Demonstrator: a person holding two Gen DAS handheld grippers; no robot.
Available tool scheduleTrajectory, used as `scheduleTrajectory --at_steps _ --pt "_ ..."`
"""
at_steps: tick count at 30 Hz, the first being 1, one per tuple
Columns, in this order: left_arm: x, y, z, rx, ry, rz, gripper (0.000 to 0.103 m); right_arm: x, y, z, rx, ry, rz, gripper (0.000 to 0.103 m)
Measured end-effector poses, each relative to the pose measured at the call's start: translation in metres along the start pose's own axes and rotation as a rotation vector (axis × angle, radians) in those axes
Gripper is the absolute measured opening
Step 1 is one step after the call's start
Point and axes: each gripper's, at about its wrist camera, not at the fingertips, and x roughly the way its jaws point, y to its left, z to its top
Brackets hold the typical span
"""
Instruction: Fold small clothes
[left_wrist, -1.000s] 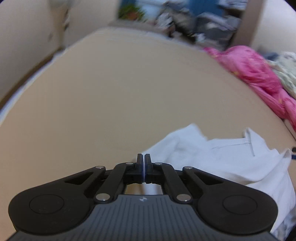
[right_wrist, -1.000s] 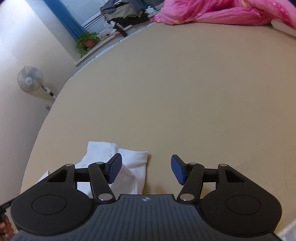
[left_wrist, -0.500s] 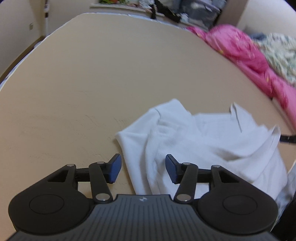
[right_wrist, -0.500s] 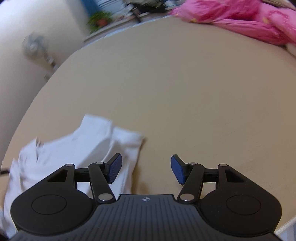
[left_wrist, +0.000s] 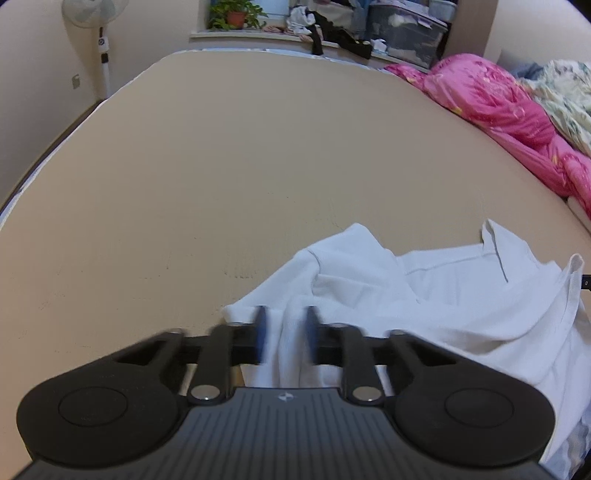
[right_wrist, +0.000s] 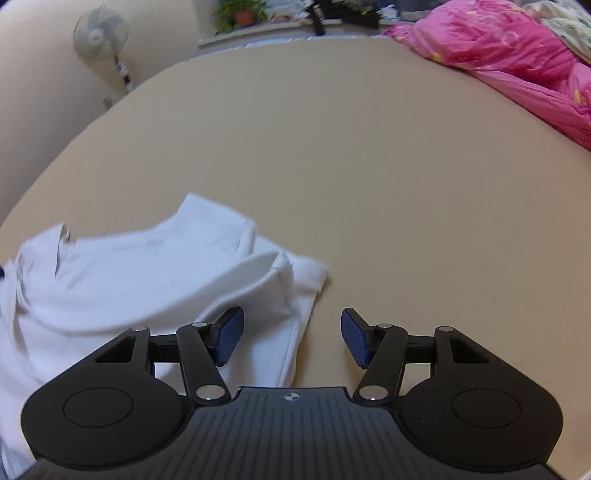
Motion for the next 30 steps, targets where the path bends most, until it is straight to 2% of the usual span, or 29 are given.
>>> scheduleTrajectory --at_steps 5,7,9,12,13,14,15,17,19,21,23,24,25,27,28,30 --pt "-0.002 0.006 0.002 -0.024 0.001 -0.009 0.008 0.01 -0.001 0.001 -0.012 0.002 -0.008 0.058" --pt "-0.001 0.007 0.003 -0.037 0.02 -0.04 0.016 0.013 -0.003 0.003 -0.009 0.001 -0.015 0.058" --pt "0.0 0.005 0.003 -0.034 0.024 -0.065 0.032 0.015 -0.004 0.005 0.003 -0.003 -0.014 0.057" --pt "0.003 -0.002 0.002 -0.015 0.031 -0.081 0.034 0.015 -0.003 0.006 0.004 -0.014 -0.008 0.054" --pt "0.005 -0.005 0.001 -0.005 0.037 -0.079 0.034 0.014 -0.002 0.007 -0.002 -0.019 -0.006 0.051" --pt "0.007 -0.008 0.0 0.013 0.038 -0.07 0.029 0.014 -0.001 0.007 -0.008 -0.022 -0.001 0.045" --pt "0.008 -0.012 0.0 0.037 0.035 -0.056 0.017 0.013 0.0 0.006 -0.015 -0.025 0.008 0.04" --pt "0.006 -0.012 0.0 0.051 0.01 -0.036 0.006 0.011 0.002 0.007 -0.026 -0.03 0.023 0.018" --pt "-0.003 -0.007 0.004 0.025 -0.045 -0.034 0.005 0.006 0.002 0.01 -0.018 -0.051 0.035 0.006" --pt "-0.015 0.002 0.009 -0.024 -0.124 -0.023 0.005 -0.006 0.002 0.017 0.001 -0.13 0.064 0.005" --pt "-0.031 0.012 0.012 -0.094 -0.242 0.008 0.005 -0.021 -0.004 0.025 0.063 -0.242 0.099 0.005" --pt "-0.032 0.016 0.013 -0.119 -0.26 0.032 0.005 -0.023 -0.007 0.028 0.104 -0.273 0.101 0.005" --pt "-0.026 0.019 0.012 -0.133 -0.235 0.054 0.005 -0.02 -0.01 0.03 0.134 -0.273 0.091 0.005" --pt "-0.005 0.022 0.009 -0.133 -0.102 0.055 0.005 0.001 -0.014 0.031 0.178 -0.173 0.073 0.005" --pt "0.005 0.021 0.006 -0.123 -0.05 0.081 0.005 0.014 -0.016 0.03 0.193 -0.104 0.06 0.006" --pt "0.01 0.019 0.005 -0.1 -0.04 0.099 0.005 0.029 -0.016 0.029 0.188 -0.046 0.027 0.006"
